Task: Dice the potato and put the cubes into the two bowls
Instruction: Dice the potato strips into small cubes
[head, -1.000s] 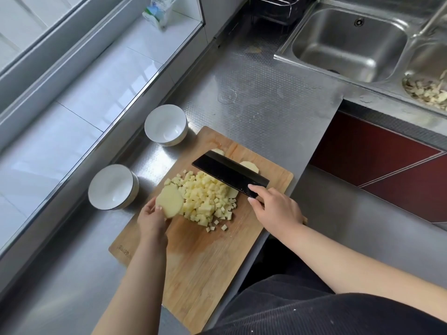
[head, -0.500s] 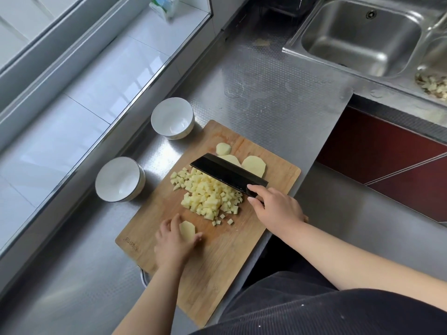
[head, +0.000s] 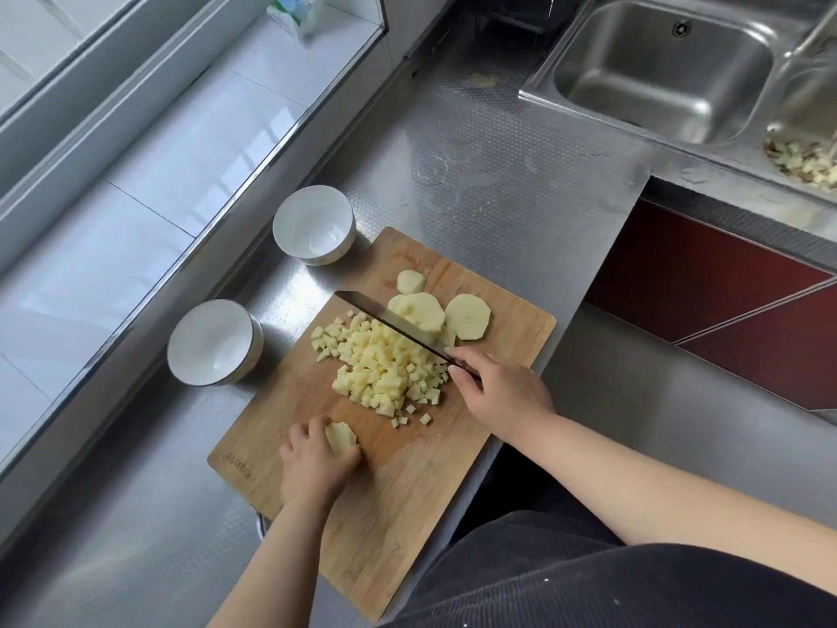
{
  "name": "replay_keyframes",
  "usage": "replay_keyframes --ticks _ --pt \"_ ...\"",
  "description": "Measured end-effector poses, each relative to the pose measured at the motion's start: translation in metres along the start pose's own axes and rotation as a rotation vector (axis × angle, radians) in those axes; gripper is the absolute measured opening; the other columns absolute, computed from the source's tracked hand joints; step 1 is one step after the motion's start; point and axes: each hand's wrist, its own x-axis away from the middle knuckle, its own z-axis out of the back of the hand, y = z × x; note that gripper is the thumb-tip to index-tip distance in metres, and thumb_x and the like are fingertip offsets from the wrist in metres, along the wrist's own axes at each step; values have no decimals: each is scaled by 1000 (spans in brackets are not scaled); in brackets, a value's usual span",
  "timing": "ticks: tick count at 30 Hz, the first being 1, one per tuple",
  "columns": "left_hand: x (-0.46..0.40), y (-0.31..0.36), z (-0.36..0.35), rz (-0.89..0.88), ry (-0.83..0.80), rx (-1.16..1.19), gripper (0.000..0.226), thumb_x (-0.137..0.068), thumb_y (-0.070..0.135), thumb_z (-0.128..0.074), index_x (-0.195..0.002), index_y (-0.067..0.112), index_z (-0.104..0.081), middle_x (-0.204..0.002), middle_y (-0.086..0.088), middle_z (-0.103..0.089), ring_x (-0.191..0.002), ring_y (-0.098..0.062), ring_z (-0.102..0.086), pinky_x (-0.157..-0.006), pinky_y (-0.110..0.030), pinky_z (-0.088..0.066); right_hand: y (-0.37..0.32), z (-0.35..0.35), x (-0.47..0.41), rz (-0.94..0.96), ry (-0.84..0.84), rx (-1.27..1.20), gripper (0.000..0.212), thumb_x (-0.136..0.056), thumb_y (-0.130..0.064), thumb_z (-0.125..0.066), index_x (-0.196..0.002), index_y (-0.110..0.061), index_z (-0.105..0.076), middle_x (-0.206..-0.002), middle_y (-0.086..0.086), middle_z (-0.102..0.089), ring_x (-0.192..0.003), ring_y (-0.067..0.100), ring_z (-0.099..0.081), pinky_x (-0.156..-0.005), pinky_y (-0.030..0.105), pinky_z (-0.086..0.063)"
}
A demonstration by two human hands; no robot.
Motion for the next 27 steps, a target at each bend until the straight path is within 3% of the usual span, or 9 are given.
replay_keyframes --ticks 2,6,8,11,16,22,27 --pt "0 2 1 1 -23 -16 63 -81 47 -67 -134 30 -39 -137 -4 -35 -127 -27 -32 -88 -42 -45 -4 2 1 29 -30 -42 36 -102 -42 -36 -134 -32 -49 -114 -3 -68 -101 23 -62 -75 33 -47" --pt "-3 5 1 21 -42 -26 65 -80 43 -67 -136 29 -37 -136 -5 -33 -125 -28 -33 -89 -42 -46 -17 3 -1 -9 -160 -184 32 -101 -48 -36 -116 -27 -55 -85 -2 -65 -84 24 -61 -69 37 -48" --pt "-3 6 0 34 -42 -20 66 -79 43 -68 -135 29 -37 -135 -4 -33 -125 -28 -33 -88 -42 -46 -20 1 -5 -60 -267 -287 31 -96 -52 -44 -113 -30 -57 -96 -4 -66 -95 17 -61 -76 34 -50" --pt "2 5 -3 48 -29 -8 67 -77 45 -68 -135 30 -36 -134 -4 -33 -125 -27 -32 -86 -40 -47 -22 -5 -7 -69 -389 -277 36 -93 -47 -53 -126 -31 -55 -120 -5 -64 -114 11 -56 -84 30 -48" --pt "14 3 -8 33 0 -32 64 -80 45 -64 -134 27 -36 -132 -5 -35 -121 -26 -34 -87 -40 -46 -25 -21 -1 -61 -475 -114 30 -94 -41 -52 -118 -23 -57 -109 -4 -64 -103 18 -60 -84 36 -52" --pt "11 -3 -6 35 -37 -32 69 -78 47 -68 -134 22 -37 -133 -7 -33 -121 -28 -35 -96 -43 -43 -23 -26 2 -28 -465 -43 37 -97 -43 -48 -129 -25 -52 -107 -5 -62 -99 18 -59 -69 28 -42" --pt "-6 -6 7 57 -268 -34 75 -76 56 -72 -133 18 -42 -138 -12 -33 -119 -27 -42 -98 -39 -43 -21 -20 -3 -36 -448 -136 41 -96 -44 -48 -132 -25 -51 -132 -3 -58 -121 17 -54 -88 34 -48"
